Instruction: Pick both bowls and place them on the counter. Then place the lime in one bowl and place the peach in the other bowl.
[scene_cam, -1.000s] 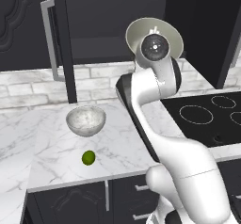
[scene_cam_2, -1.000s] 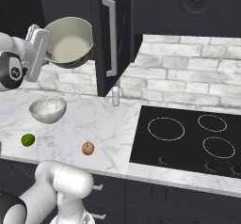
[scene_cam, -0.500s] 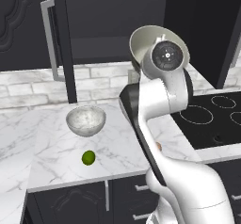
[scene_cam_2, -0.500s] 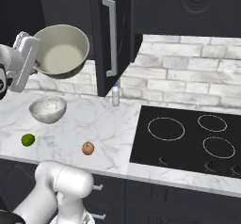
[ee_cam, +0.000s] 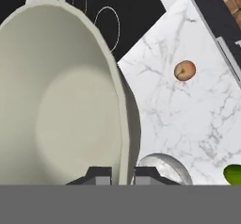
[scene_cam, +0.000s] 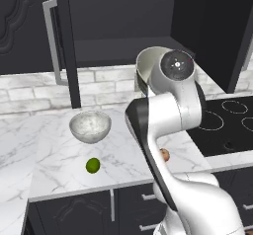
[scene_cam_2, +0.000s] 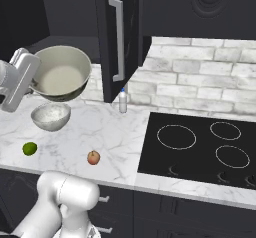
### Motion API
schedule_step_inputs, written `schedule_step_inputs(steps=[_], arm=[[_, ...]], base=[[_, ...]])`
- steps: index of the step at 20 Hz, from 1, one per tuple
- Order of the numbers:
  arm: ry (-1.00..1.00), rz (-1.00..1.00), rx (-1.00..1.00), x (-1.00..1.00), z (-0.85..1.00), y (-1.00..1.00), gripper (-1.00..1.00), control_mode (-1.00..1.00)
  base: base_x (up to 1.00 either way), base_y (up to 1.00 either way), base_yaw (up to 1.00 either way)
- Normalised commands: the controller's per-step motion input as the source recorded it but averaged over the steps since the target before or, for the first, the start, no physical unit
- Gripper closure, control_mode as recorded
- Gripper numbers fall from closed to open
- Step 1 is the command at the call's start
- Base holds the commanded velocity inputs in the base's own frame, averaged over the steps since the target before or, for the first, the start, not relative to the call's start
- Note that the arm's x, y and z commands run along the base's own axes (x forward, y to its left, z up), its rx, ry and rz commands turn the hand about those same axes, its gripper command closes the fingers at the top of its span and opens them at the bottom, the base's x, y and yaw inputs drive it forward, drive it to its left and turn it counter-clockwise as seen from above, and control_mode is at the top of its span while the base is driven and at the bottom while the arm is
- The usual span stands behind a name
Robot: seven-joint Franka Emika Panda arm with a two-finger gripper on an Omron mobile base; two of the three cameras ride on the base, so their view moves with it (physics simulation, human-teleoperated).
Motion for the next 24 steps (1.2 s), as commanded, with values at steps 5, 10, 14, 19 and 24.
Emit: schedule_step_inputs(steps=[5,10,14,19,24], arm=[[0.12,0.00,0.00,0.03,-0.65,0.04,1.00,-1.00],[0.06,0.00,0.00,0.18,-0.59,0.05,1.00,-1.00],[0.11,0.00,-0.01,0.25,-0.47,0.00,1.00,-1.00],[0.13,0.00,0.00,0.29,-0.38,0.00,1.00,-1.00],[0.13,0.00,0.00,0.28,-0.37,0.00,1.00,-1.00]], base=[[0.00,0.00,0.00],[0.00,0.00,0.00],[0.00,0.00,0.00],[0.00,0.00,0.00],[0.00,0.00,0.00]])
